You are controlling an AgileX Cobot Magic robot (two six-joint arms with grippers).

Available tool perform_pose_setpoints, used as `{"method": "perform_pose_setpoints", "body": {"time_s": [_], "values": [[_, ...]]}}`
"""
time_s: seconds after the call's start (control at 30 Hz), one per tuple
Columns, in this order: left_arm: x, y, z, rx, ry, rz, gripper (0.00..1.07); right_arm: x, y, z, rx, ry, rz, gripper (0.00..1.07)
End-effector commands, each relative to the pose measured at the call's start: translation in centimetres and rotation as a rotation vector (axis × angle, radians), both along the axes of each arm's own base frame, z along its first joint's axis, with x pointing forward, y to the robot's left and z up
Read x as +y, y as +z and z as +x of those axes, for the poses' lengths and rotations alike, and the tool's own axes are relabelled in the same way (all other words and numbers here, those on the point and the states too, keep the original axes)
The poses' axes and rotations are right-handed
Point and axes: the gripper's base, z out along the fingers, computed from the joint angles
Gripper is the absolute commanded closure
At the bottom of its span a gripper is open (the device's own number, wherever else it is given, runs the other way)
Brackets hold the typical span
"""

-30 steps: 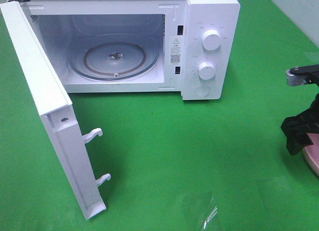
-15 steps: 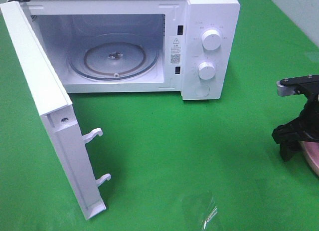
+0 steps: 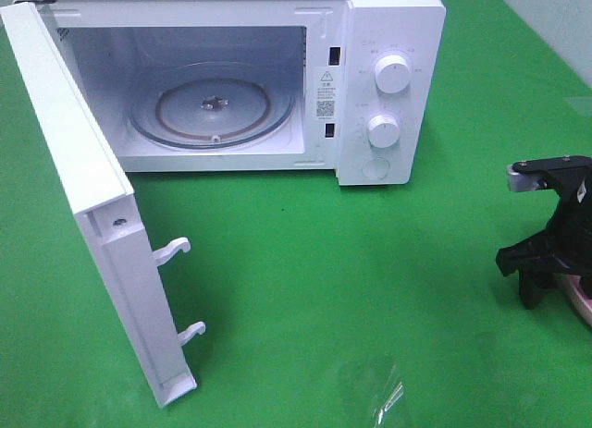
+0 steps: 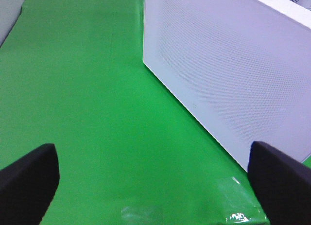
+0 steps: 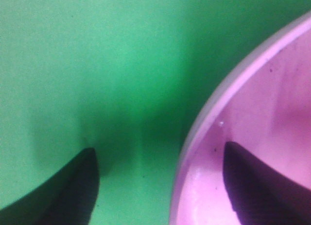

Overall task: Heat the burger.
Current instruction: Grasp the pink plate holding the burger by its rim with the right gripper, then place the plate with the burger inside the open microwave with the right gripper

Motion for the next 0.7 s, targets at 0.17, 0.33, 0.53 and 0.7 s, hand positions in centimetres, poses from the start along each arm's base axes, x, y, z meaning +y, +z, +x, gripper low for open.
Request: {"method": "perform_pose_setpoints", "body": {"time_s": [0.17,0.33,0.53,0.7], "values": [[-0.03,0.02,-0.16,-0.023,-0.002,-0.007,0.09,-0.19,-0.2,-0.27,0.019,-0.028,-0.004,0.82],[-0.03,0.02,-0.16,-0.023,-0.002,-0.007,0.09,-0.2,-0.21,-0.37,0.03,-0.023,-0.007,1.06],[-0.03,0.02,-0.16,-0.023,-0.002,-0.007,0.09,-0.22,-0.21,-0.64,0.059,-0.024,-0.015,1.07],[-0.03,0.02,-0.16,-0.023,-0.002,-0.007,0.09,0.32,0.31,-0.8,0.058,0.008,-0.037,1.07]]}}
